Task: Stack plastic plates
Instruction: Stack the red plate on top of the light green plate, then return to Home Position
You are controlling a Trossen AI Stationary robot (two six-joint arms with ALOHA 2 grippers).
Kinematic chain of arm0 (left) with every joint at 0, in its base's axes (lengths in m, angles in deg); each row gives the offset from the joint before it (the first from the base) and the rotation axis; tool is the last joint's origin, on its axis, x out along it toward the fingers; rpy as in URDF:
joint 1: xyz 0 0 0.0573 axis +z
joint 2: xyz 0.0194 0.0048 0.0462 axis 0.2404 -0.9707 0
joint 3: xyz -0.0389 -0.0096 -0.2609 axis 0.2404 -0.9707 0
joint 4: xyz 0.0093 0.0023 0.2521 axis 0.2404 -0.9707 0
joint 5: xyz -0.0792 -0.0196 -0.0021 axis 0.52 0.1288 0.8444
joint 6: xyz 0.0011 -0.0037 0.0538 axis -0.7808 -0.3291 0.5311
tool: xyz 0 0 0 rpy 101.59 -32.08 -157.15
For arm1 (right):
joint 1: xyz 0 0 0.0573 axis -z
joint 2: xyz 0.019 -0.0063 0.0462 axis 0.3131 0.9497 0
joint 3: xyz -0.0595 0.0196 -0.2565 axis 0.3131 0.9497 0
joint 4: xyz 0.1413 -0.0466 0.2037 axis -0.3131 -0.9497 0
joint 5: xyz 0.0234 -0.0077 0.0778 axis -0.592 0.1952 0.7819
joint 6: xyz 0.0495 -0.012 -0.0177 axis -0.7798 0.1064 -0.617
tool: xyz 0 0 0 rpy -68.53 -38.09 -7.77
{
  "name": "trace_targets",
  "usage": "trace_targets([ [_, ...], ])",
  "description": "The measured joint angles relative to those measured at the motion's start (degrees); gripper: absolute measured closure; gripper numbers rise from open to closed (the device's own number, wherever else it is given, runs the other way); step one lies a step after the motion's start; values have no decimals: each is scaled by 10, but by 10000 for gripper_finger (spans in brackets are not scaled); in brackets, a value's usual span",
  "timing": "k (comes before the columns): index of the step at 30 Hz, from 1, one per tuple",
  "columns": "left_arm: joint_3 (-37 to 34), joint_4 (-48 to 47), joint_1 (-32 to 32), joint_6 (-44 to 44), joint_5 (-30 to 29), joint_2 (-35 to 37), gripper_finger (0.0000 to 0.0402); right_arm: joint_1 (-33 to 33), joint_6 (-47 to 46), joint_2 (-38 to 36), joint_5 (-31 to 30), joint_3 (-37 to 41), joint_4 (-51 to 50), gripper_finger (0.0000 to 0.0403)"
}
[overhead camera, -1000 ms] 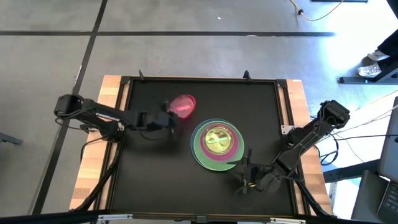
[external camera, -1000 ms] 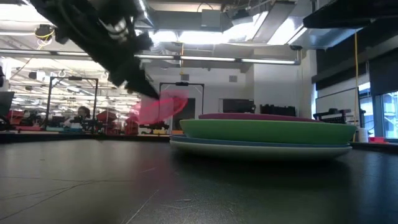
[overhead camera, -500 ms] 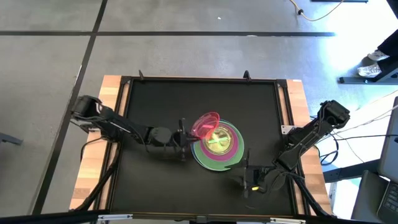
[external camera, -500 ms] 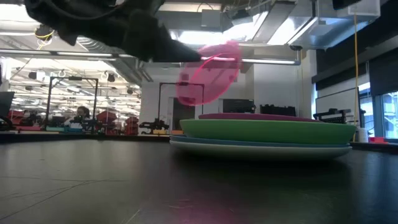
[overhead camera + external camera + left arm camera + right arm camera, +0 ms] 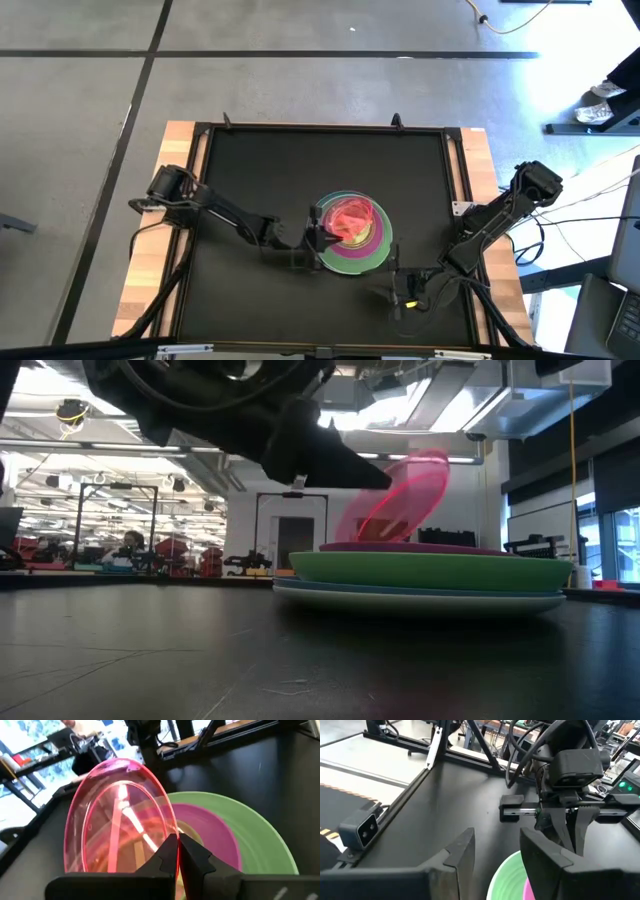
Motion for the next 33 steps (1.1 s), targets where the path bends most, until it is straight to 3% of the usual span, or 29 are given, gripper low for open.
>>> trace_targets([
  [12,2,-26,-13,-42,-4,17,307,0,-22,0,-1,0,-18,253],
  [23,-17,-192,-58,-89,-57,117,298,14,-72,0,-47,0,-64,253],
  [28,-87,-180,-52,-107,-62,204,298,70,-60,-2,40,0,-94,256],
  [33,-174,-144,-27,-137,-30,295,298,149,-38,-4,128,1,-119,291],
])
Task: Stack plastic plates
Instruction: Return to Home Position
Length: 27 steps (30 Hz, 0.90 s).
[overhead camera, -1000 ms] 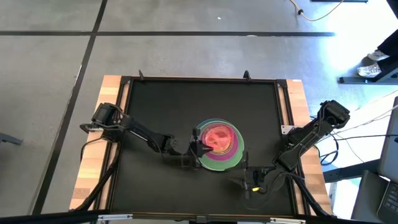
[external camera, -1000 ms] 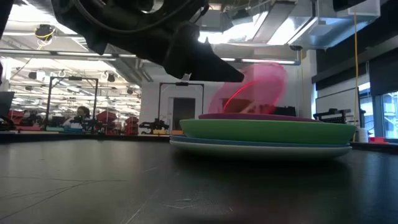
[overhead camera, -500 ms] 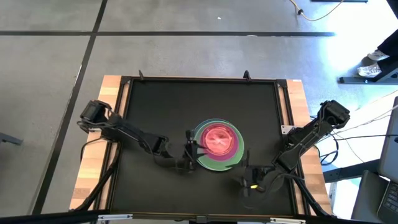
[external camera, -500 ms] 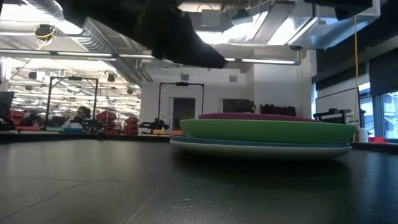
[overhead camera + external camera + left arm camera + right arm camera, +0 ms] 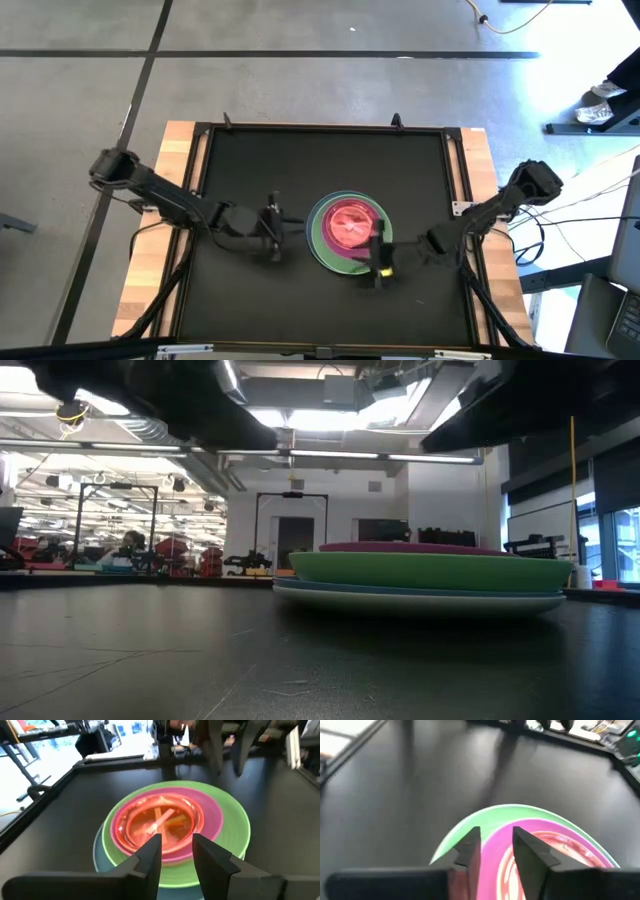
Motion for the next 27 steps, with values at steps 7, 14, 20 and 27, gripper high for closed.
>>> trace_targets([
  [7,-76,33,41,-12,31,89,298,94,30,-43,104,18,-7,371],
  [14,-123,40,77,-10,92,137,311,142,39,-169,123,98,-3,390],
  [20,-159,94,115,-6,170,185,341,168,28,-308,158,182,50,394],
  [27,-177,99,153,7,231,245,375,195,27,-468,181,269,87,399],
])
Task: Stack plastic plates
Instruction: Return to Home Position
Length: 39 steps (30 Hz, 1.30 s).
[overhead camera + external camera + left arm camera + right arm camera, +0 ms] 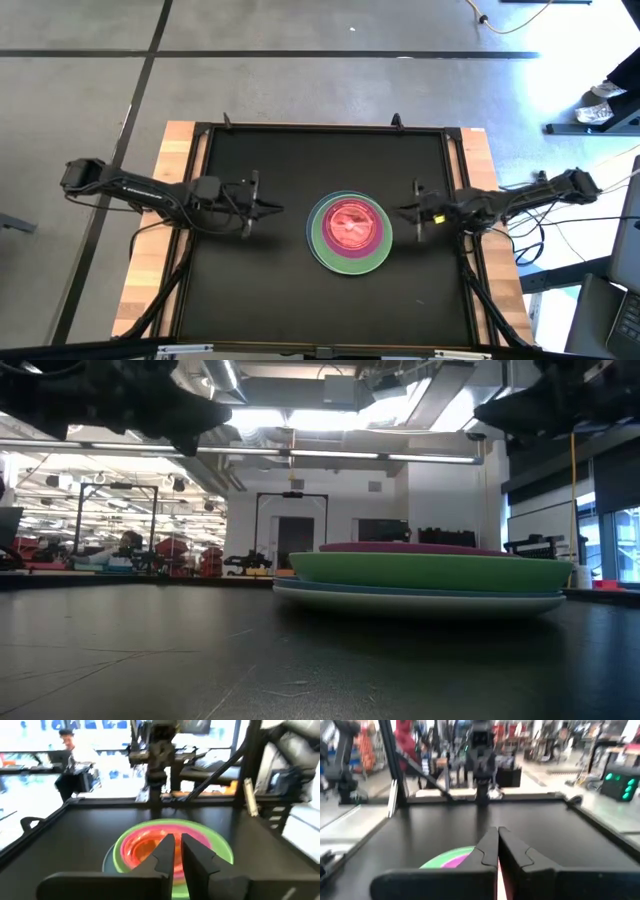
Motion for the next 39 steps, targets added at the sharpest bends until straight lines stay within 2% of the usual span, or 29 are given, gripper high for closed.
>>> trace_targets([
  [4,-24,0,14,0,17,44,391,13,-1,-83,0,39,4,398],
  [8,-66,1,25,-11,9,99,400,29,-14,-156,0,71,1,398],
  [16,-147,5,41,-48,-8,211,398,32,-18,-250,-1,111,-2,398],
  [24,-152,-69,48,-52,-7,301,398,31,-23,-293,-26,132,-26,397],
  [32,-152,-185,55,-67,-9,392,398,31,-22,-311,-30,132,-39,397],
  [39,-152,-257,68,-72,-12,491,398,31,-23,-350,-36,132,-97,397],
])
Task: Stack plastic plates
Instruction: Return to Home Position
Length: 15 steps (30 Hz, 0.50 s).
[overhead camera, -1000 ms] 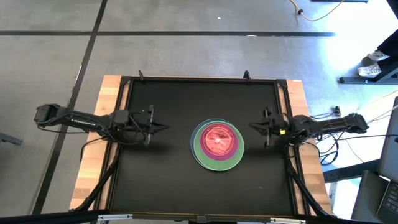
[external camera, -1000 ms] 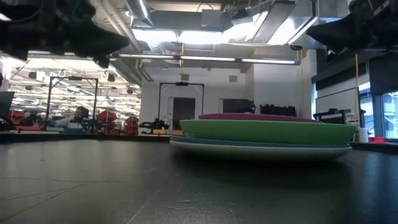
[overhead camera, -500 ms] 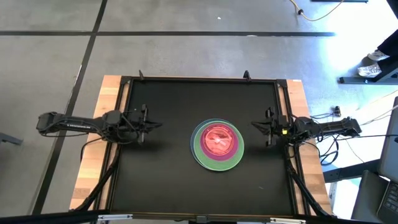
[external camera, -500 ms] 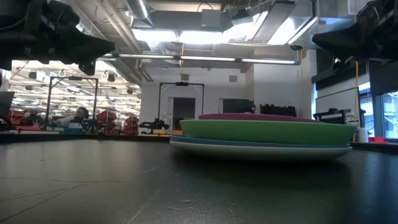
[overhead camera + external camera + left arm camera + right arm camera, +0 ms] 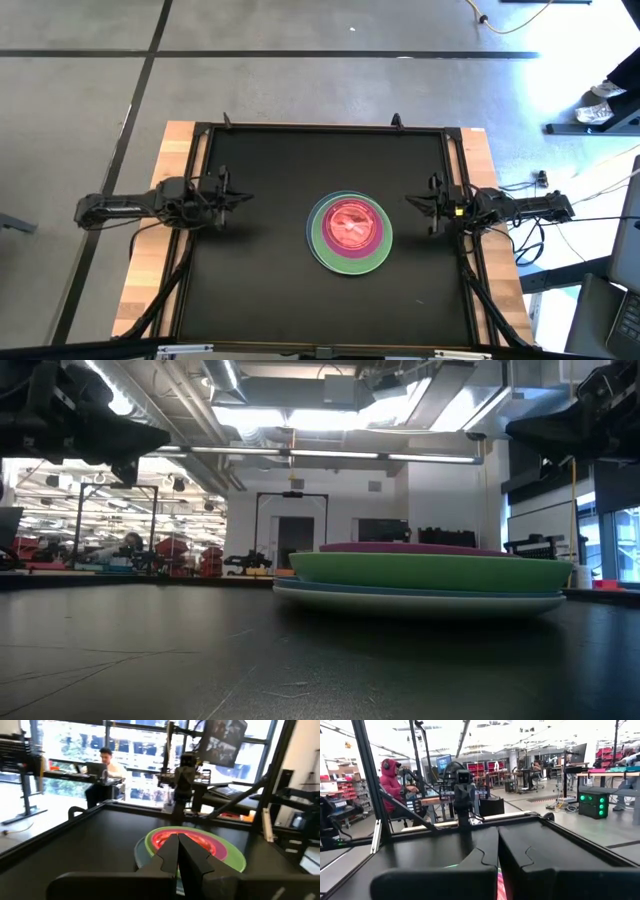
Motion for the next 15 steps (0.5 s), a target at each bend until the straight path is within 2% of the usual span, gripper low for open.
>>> trace_targets([
  [3,0,-39,5,-6,-21,34,398,0,-4,-5,1,0,-9,397],
  [6,0,-47,6,-19,-39,33,398,0,-27,-5,1,0,-24,397],
  [15,0,-65,6,-22,-8,33,398,0,-38,-5,-41,0,-58,397],
])
